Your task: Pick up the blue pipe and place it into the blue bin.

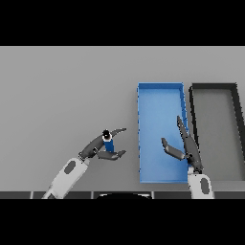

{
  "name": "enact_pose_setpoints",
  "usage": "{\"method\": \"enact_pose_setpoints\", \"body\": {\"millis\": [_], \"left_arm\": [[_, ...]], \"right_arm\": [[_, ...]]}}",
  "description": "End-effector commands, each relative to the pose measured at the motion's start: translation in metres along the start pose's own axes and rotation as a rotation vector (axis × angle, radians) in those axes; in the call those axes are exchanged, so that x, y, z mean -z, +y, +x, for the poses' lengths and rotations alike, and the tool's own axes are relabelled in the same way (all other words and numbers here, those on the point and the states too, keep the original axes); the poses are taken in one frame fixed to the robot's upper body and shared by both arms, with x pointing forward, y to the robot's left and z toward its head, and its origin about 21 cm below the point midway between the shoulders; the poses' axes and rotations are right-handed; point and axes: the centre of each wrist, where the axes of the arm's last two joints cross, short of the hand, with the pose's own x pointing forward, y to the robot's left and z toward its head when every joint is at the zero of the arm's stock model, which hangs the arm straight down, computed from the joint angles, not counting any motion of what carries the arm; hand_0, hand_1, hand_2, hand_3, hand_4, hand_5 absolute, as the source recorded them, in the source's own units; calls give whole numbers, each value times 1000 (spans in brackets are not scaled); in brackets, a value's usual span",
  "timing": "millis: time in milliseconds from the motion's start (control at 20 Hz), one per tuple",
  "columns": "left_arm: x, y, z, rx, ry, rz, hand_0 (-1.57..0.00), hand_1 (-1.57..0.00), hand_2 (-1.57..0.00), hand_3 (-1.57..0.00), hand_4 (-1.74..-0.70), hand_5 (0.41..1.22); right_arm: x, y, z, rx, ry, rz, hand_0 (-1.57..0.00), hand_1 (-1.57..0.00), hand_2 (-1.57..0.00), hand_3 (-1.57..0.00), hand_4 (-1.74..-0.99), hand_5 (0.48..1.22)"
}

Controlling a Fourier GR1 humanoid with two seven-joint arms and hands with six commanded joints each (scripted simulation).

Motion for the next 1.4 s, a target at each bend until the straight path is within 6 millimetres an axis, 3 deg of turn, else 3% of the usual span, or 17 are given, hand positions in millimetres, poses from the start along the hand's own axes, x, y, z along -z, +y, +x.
{"method": "enact_pose_setpoints", "body": {"millis": [0,100,200,400,650,1100,1350], "left_arm": [[0,-2,1,-29,-4,1,-93,-246,-390,-472,-1306,730],[4,-9,2,-73,-13,4,-586,-715,-815,-840,-1455,906],[3,-12,2,-77,-21,-13,-941,-1023,-1087,-1098,-1553,1020],[1,-19,3,-51,-36,-9,-1313,-1347,-1373,-1351,-1656,1139],[11,-21,30,-56,-167,-7,-1486,-1497,-1506,-1440,-1705,1194],[22,-27,86,-45,-283,-86,-1560,-1561,-1562,-1447,-1725,1217],[23,-34,88,-28,-225,-96,-1567,-1568,-1568,-1440,-1728,1219]], "right_arm": [[0,-2,1,5,-4,-3,1,1,1,1,-1319,663],[2,1,0,5,-9,2,1,1,1,1,-1319,666],[4,-2,2,-12,-3,-5,1,1,1,1,-1309,664],[6,-2,0,-24,7,1,1,1,1,1,-1294,666],[8,1,0,-10,-2,11,1,1,1,1,-1279,657],[2,-4,-1,-52,-9,2,1,1,1,1,-1274,686],[5,-1,-5,-50,-17,25,1,1,1,1,-1269,688]]}}
